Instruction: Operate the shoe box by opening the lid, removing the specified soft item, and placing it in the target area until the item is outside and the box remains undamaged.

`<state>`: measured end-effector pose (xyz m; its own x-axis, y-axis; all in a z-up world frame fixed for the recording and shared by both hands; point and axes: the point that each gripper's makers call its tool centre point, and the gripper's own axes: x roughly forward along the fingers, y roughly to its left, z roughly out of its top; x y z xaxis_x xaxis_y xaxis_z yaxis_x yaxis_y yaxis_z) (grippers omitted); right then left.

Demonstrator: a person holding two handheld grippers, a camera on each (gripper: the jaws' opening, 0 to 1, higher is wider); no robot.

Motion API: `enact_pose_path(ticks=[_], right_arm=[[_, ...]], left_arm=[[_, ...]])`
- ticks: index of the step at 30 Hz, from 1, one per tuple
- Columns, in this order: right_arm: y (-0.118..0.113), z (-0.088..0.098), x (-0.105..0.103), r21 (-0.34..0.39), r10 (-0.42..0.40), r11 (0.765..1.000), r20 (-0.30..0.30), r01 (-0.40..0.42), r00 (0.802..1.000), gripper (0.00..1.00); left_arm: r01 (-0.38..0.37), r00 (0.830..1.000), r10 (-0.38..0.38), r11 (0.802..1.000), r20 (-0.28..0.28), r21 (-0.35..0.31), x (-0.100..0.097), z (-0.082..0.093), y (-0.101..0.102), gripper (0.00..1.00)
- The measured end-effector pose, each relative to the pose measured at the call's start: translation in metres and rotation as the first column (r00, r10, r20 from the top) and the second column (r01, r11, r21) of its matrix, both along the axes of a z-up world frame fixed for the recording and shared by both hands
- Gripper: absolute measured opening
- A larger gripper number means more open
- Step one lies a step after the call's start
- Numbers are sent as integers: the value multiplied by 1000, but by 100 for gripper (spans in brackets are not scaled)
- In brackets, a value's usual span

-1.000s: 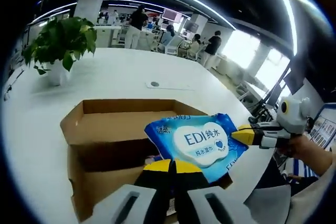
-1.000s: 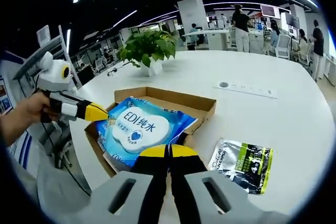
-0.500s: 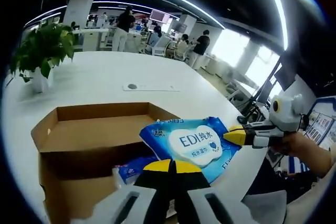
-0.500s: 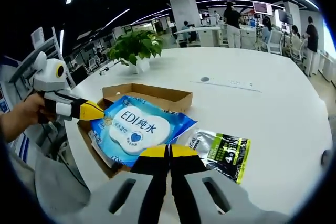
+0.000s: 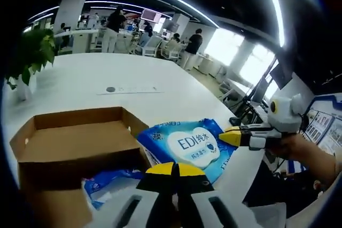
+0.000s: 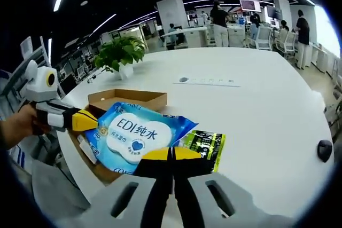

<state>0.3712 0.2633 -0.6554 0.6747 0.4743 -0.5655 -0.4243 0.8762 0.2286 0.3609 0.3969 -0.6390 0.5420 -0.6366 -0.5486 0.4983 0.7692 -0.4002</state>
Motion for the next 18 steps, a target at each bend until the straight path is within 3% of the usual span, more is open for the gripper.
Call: enact_pose_path(ticks=[11,18], right_arm=[[-33,-8,13,-36,-39,999,-3,39,999,0],[-36,-28,34,-64,-21,998,-17,20,1000,0]], left_arm=[[50,999,-50,999,-16,0,15,-14,-32,0],[57,998,-55,996,-39,72,32,-38,-39,0]])
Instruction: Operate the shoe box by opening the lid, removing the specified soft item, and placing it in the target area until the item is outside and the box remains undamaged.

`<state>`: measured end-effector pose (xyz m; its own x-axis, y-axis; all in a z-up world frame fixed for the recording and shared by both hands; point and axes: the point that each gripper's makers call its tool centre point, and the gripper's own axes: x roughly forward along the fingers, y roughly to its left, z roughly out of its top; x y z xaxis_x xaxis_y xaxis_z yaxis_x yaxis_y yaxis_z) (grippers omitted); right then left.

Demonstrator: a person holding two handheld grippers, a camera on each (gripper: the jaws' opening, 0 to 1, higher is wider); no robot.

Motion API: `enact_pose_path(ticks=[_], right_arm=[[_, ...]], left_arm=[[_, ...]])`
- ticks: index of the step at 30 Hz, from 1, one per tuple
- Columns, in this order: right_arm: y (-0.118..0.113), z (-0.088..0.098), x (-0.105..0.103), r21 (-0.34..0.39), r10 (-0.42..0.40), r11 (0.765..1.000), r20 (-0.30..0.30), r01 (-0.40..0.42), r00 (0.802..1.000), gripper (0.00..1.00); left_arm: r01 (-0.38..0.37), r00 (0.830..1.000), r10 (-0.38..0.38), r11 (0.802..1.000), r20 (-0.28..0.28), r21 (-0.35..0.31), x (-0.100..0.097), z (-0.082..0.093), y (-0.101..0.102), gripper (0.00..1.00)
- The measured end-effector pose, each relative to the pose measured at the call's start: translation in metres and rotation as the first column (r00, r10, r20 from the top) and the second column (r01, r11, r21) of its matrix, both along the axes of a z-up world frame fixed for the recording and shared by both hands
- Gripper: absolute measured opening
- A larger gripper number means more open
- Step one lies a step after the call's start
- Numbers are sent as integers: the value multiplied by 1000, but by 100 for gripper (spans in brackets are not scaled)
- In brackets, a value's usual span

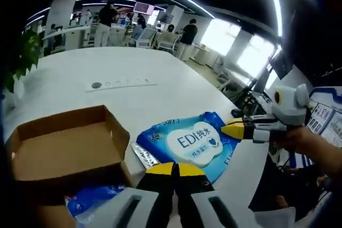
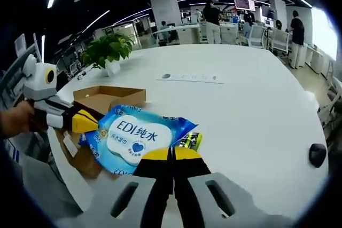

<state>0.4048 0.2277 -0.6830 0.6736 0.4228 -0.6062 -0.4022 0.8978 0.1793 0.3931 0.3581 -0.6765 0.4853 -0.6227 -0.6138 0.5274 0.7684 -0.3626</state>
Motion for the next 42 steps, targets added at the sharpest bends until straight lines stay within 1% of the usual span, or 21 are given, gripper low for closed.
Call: enact_pose_path(ticks=[4,7,10,13,17,19,25,29,32,37,40,41,42], right_arm=[[-3,-12,11,-17,0,1000,-15,0,1000,0],[-2,-22,16,-22,5,1000,-26,-6,1000,0],[-4,-33,21,-28,5,1000,-37,-6,999,0],[-6,-42,26,-20,-6,1000,-45,5,999,0],[-6,-51,30,-7,-22,1000,-48,22,999,0],[-4,-53,31,-3,-26,1000,-48,26,999,0],[1,-60,31,-6,-22,1000,-47,22,999,0],[2,-65,30,-21,-13,1000,-56,12,998,0],[2,-65,29,-26,-10,1000,-51,8,999,0],[0,-66,33,-25,-26,999,-37,26,999,0],[0,-68,32,-25,-36,999,-43,35,998,0],[0,-68,31,-27,-35,999,-41,34,999,0],[-1,-68,30,-29,-32,999,-36,31,999,0]], left_arm=[[-3,999,3,1000,-32,19,9,-12,-3,0],[-1,999,3,999,-48,54,15,-22,-4,0],[11,999,-7,996,-47,88,19,-29,-7,0],[20,999,-15,992,-38,123,22,-33,-9,0],[28,999,-23,989,-34,146,24,-39,-9,0],[28,999,-22,987,-40,157,25,-41,-8,0],[44,999,-40,978,-23,203,25,-45,-4,0],[52,998,-47,975,-30,215,24,-48,-2,0],[63,998,-60,971,-19,229,24,-49,-2,0],[69,998,-68,969,-12,236,25,-51,-4,0],[70,998,-69,969,-14,239,25,-52,-3,0],[85,996,-83,963,-17,256,23,-54,-2,0],[92,995,-98,958,6,270,24,-54,0,0]])
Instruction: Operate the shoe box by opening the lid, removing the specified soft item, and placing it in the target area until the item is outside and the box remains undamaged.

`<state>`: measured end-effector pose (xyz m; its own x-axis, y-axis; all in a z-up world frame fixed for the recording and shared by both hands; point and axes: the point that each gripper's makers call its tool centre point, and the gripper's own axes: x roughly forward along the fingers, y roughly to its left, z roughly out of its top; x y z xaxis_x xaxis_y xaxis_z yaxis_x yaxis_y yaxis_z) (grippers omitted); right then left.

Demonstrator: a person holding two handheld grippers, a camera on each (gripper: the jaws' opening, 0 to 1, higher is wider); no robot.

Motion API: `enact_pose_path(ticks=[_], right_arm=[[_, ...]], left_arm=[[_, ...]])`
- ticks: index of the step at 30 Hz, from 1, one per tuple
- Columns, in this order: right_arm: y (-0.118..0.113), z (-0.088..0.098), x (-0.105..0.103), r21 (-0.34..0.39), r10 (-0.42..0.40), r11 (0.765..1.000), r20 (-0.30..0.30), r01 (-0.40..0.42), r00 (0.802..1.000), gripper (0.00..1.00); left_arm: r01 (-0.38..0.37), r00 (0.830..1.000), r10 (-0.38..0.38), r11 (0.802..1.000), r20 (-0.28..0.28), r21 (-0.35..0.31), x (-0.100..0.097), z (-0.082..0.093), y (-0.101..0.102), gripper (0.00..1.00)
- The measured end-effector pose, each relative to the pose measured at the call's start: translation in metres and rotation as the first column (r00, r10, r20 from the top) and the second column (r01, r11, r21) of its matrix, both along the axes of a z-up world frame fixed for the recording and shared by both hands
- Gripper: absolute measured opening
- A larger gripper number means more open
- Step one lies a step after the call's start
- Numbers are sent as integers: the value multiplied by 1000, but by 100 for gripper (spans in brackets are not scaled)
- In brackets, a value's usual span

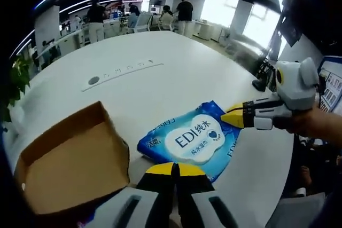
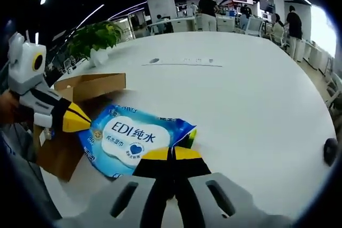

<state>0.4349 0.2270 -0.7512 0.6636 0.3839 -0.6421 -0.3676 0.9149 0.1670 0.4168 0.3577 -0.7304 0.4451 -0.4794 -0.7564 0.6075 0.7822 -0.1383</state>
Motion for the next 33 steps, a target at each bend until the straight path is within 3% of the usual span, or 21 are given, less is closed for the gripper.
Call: enact_pose_path(ticks=[3,7,17,33], right_arm=[[-2,-2,-2,-2,5,1000,-6,-5,1000,0],[-7,-1,-4,-11,5,1000,4,-5,1000,2],[-18,12,-14,-19,5,1000,29,-4,1000,5],[-12,49,-46,-45,80,996,75,-77,994,13]], left_arm=[[30,998,-32,999,60,32,0,4,1,0],[20,999,-21,1000,40,16,-8,5,2,4],[14,998,-11,998,61,-53,-20,26,4,18],[9,995,-2,997,100,-74,-42,52,42,26]])
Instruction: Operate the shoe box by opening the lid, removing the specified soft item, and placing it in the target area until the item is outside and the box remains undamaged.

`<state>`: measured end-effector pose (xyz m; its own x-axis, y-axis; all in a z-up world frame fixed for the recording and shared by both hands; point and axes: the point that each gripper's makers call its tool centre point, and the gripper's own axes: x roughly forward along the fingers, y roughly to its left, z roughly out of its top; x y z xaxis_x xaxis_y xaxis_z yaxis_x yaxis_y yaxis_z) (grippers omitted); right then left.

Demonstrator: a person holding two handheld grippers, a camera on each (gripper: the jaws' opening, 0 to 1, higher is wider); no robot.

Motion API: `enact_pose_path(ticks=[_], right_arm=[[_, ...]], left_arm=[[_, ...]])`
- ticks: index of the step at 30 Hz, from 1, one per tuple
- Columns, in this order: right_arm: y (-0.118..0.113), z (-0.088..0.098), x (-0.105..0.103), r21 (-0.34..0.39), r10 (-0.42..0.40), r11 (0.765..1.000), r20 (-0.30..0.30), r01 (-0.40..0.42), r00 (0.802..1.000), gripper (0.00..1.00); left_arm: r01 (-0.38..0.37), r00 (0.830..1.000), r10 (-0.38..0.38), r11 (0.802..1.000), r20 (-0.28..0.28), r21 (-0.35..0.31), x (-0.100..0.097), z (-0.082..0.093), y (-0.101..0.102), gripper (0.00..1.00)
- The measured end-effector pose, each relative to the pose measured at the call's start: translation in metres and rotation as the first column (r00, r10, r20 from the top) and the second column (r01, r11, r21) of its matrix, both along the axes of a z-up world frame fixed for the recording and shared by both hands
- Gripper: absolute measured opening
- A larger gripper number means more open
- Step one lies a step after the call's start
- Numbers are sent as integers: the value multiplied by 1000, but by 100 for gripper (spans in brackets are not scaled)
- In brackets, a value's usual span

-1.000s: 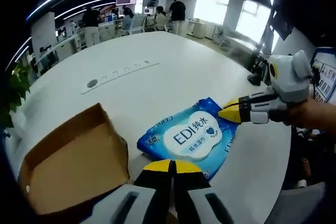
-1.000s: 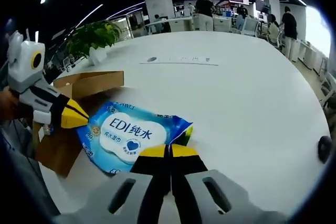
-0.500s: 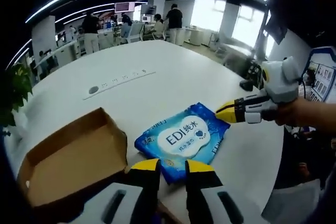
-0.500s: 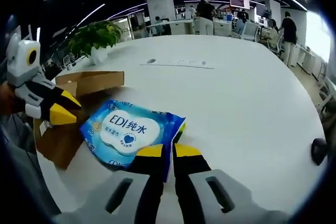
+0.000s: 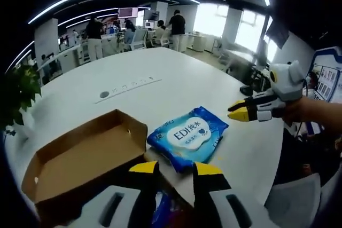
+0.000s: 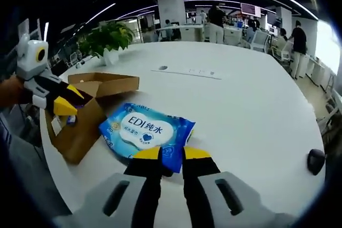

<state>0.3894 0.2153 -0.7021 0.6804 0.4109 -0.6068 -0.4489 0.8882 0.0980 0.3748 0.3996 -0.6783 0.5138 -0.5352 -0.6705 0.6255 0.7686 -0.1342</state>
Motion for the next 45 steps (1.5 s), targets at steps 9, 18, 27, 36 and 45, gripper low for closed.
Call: enact_pose_path(ticks=[9,18,27,36,45], right_arm=[[18,19,-21,-8,78,997,-1,-79,997,21],[58,39,-32,-20,190,982,18,-190,982,22],[104,48,-30,-12,289,957,46,-289,956,22],[154,47,-25,-20,406,914,64,-406,912,20],[197,36,-19,-28,491,871,55,-490,870,18]], left_arm=[[22,1000,-23,999,21,36,-12,2,31,31],[93,996,-94,994,5,58,-24,-3,61,31],[230,973,-225,965,-49,129,-33,-19,76,30],[387,922,-379,900,-82,201,-37,-34,70,29],[446,895,-433,870,-108,210,-32,-44,61,27]])
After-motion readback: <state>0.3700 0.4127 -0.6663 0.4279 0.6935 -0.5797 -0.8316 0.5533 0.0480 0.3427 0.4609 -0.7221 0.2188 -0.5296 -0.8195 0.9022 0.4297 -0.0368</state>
